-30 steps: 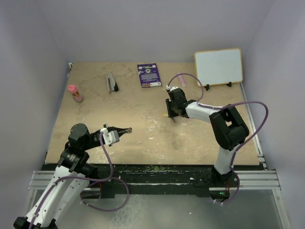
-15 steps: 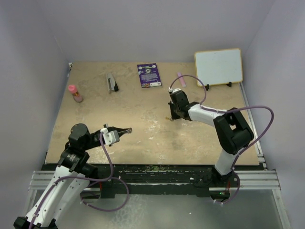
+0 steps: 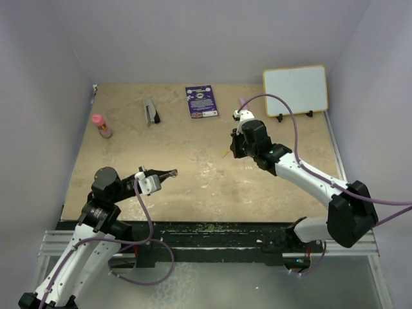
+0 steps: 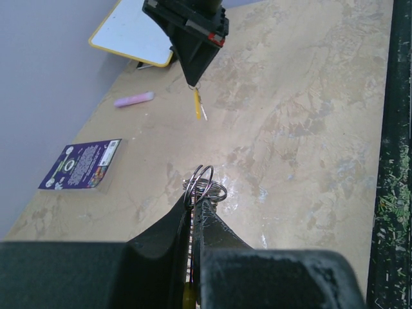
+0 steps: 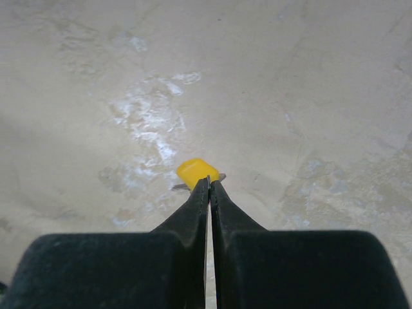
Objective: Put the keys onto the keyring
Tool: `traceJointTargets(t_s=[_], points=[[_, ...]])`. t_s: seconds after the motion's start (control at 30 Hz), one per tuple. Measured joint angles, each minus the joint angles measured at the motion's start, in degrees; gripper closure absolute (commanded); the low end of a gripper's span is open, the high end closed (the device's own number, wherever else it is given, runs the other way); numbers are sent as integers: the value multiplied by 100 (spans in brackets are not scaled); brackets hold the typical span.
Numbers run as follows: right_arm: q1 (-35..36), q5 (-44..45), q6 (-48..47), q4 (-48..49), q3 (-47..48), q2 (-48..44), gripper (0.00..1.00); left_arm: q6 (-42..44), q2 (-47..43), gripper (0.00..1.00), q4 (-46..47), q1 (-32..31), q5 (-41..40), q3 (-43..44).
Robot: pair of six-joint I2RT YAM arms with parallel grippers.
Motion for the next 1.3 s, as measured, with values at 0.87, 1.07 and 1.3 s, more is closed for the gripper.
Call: traceJointTargets(t_s=[0.87,1.07,1.3], points=[[1991,-1991,1263,74,94,-1261,100,3206,-870,97,111,-2,343,-380],[2404,-1980,1668,415,446,-933,100,3681,-1147,97,166,-2,258,-514],[2734,-1937,1993,669,769,-562,100,4129,-2100,97,205,-2,216,-1054]])
